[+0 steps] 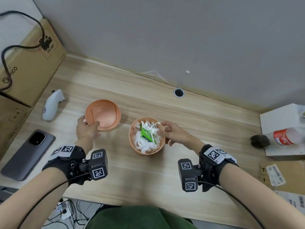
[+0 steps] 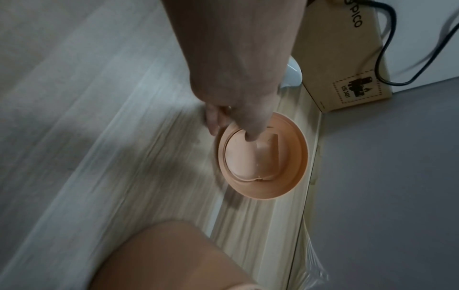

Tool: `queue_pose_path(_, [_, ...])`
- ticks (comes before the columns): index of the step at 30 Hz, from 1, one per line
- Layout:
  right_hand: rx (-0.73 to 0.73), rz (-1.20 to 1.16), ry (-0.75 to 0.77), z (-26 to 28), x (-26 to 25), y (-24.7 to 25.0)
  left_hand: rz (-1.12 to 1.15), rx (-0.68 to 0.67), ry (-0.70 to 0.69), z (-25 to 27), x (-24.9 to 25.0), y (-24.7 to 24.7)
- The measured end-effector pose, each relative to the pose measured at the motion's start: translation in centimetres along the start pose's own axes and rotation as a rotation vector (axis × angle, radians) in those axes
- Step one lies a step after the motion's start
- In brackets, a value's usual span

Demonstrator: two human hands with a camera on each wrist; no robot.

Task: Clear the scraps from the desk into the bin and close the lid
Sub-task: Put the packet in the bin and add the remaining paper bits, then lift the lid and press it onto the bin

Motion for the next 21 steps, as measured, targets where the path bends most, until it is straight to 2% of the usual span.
queue_pose_path(5, [-0.051, -0.033, -0.044, 0.7, 0.6, 0.4, 0.199, -0.094, 0.118, 0.0, 0.5, -2.6])
queue_pose_path(9, [0.062, -0.158, -0.061, 0.8, 0.4, 1.8, 0.275, -0.212, 0.084, 2.4, 3.6, -4.9])
queue_pose_path(13, [0.179, -0.367, -0.074, 1.0, -1.5, 3.8, 0.329, -0.372, -0.111, 6.6, 9.0, -6.5])
queue_pose_path(18, [0.063, -0.613, -0.054, 2.7, -4.8, 5.4, 0.25, -0.572, -0.396, 11.6, 13.6, -6.5])
queue_pose_path(21, [0.026, -0.794, -0.066, 3.7, -5.4, 6.2, 0.287, -0.642, -0.504, 13.5, 14.8, -5.6])
Point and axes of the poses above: each hand's wrist, its own z-axis away from the middle knuckle, its own y-axis out of the back of the hand, x = y × z, the point moved 5 cm from there along -z, towards the middle knuckle, and after that the axes turned 12 degrees about x, right-handed, at the moved point
